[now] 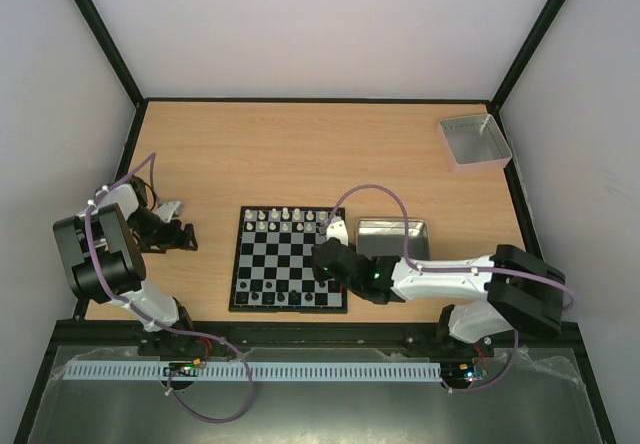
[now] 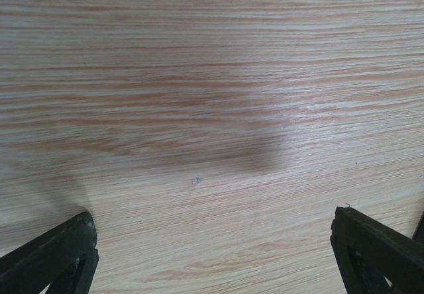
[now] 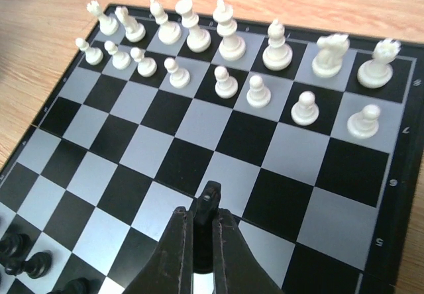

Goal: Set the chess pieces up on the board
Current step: Place the chess piece on the chessboard.

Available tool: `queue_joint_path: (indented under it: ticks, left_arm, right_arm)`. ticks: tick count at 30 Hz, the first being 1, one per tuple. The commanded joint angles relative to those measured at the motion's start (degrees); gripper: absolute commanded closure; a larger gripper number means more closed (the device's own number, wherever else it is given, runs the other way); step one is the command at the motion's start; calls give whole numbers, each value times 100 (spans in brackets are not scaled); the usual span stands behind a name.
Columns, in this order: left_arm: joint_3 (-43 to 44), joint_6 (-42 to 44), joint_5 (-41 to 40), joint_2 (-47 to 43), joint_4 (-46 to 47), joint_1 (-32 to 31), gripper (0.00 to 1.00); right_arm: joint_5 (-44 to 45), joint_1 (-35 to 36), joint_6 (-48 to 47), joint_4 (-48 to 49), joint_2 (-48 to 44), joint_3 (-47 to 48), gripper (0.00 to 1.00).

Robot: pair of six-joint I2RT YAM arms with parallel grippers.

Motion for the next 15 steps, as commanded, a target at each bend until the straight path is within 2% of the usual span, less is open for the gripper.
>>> queue_joint_path:
  ticks: [1,9,15]
  left_arm:
    - [-52,-12,-36,184,-93,27,4]
    - [-51,1,-26,197,-99,29,4]
    - [-53,-2,-26,184,-97,22,4]
  right_arm:
    - [-353,-164,-215,1023,347,-232,98]
    - [-620,-452,-549,1419,1072,-39,98]
    - [-737,-662,-694,1339,1511,268,98]
